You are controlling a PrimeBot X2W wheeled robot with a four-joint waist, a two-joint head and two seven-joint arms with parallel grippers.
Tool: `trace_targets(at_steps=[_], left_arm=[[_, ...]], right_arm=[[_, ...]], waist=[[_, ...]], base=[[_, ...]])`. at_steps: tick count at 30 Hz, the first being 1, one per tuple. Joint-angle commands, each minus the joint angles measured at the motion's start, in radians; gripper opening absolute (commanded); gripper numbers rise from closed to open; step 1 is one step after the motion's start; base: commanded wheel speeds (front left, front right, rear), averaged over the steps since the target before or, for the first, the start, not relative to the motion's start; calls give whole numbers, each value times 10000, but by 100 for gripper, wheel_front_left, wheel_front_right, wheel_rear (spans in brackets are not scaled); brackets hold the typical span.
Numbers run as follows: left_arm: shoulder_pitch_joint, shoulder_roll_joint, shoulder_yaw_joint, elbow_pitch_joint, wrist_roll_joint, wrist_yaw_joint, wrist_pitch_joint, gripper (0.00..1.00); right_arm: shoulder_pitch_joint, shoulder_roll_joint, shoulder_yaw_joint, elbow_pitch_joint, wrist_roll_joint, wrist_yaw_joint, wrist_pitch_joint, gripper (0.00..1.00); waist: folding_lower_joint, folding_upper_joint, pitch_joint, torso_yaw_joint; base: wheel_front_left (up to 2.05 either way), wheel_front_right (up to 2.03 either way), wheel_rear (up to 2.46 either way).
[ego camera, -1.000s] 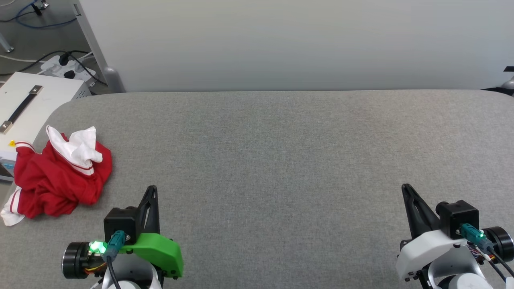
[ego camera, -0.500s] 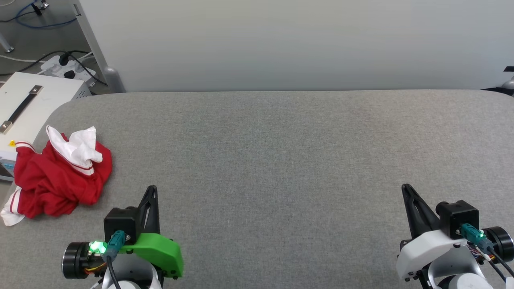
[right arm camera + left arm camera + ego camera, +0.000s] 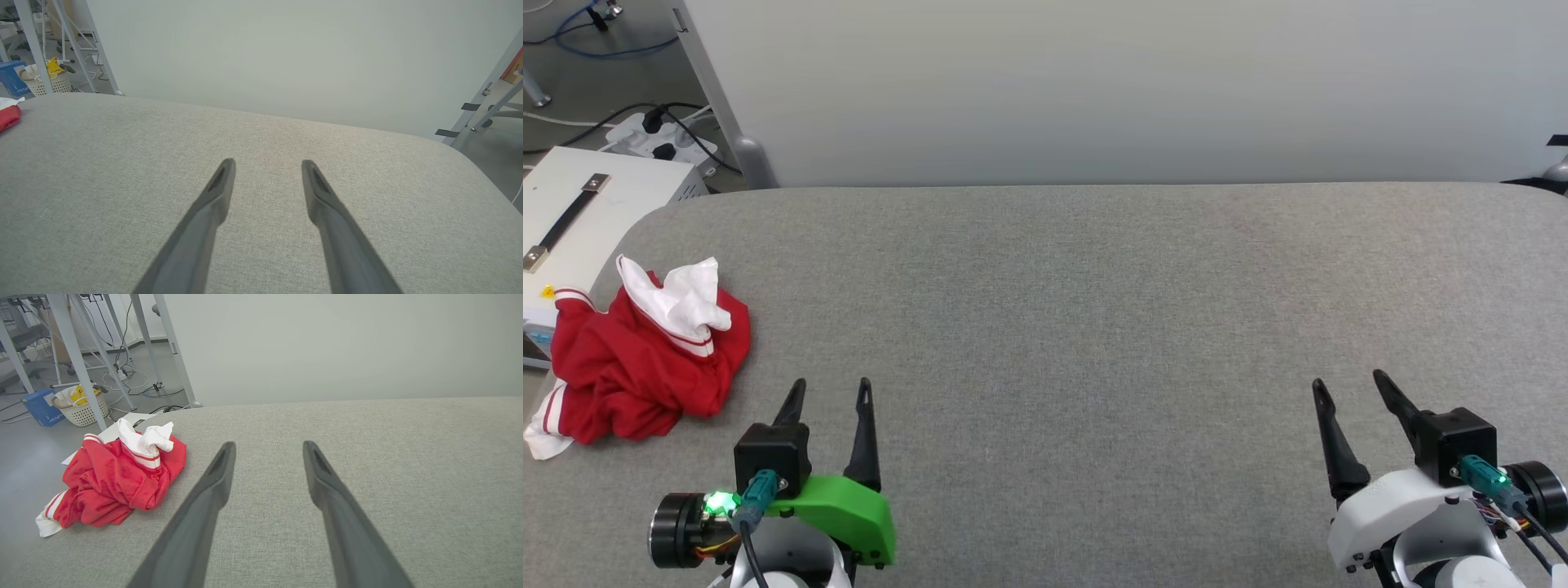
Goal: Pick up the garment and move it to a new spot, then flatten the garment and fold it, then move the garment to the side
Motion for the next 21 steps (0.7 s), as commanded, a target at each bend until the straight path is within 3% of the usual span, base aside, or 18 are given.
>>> trace_targets(at_steps=[1,21], left_arm=[[-3,0,-11,-1,-13,17,-24,100],[-41,-9,-193,-162,-214,257,-478,100]], right_arm=[[-2,0,-19,2,22,0,-23,100],[81,-2,-159,-386,590,-1,-471,100]], waist=[[0,0,3,0],[0,0,70,47]], base=[[0,0,0],[0,0,0]])
